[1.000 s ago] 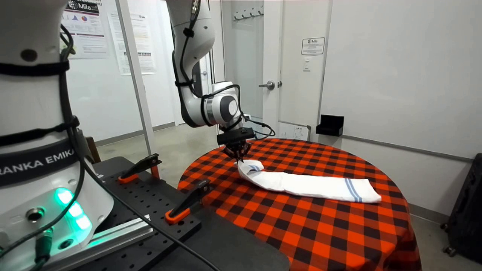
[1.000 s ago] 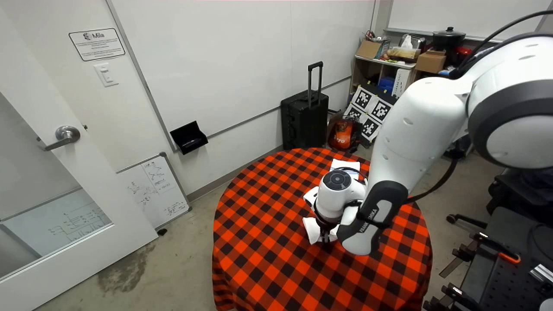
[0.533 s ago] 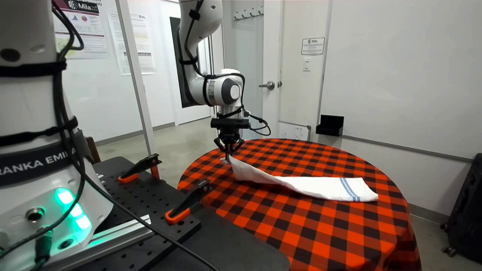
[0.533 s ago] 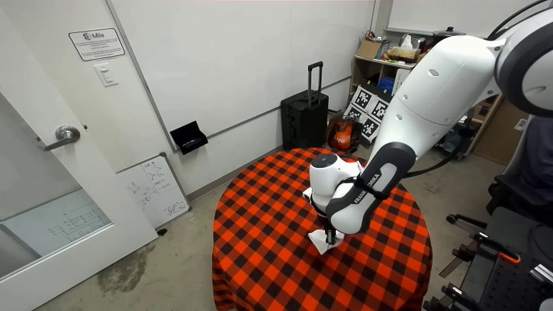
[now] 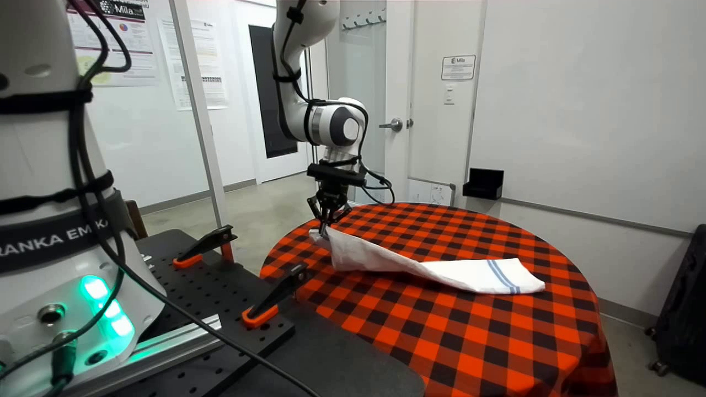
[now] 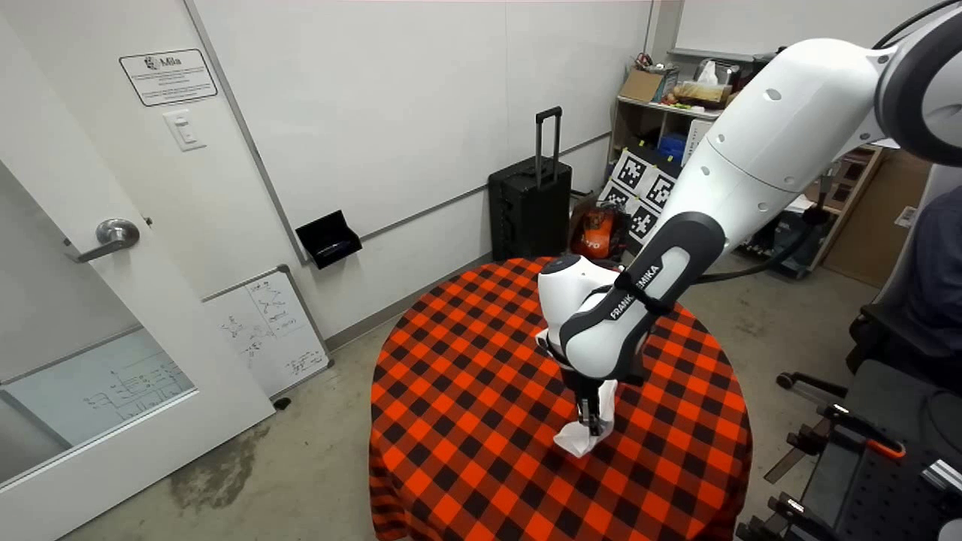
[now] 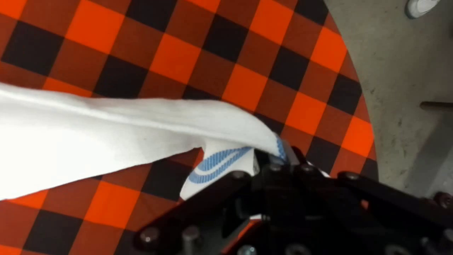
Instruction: Unfold the towel and lay it out on the table.
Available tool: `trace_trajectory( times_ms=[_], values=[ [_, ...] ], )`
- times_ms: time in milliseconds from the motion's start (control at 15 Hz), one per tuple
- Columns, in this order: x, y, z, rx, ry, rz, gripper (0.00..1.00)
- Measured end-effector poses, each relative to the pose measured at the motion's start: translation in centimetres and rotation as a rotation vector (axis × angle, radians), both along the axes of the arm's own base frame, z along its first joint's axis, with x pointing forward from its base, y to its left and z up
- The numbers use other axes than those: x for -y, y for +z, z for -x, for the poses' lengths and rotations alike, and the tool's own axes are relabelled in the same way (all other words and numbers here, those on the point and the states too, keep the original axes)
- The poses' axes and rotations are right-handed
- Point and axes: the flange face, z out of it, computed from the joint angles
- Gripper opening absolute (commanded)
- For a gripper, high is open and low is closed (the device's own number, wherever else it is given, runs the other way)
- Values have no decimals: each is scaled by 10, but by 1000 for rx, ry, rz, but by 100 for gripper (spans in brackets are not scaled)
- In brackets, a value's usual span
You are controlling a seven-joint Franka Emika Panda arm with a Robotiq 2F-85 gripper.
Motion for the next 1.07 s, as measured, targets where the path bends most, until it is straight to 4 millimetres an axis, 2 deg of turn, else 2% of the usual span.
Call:
trace_trajectory(
  times_ms=[267,333,400,667,933,1067],
  values=[
    [11,5,9,-138,50,-84,0],
    [16,6,12,-172,70,-110,27],
    [22,7,15,-204,88,-136,28],
    [42,14,23,-288,130,-215,57],
    [48,22,23,-304,148,-255,87],
    [48,25,22,-299,146,-257,98]
  ],
)
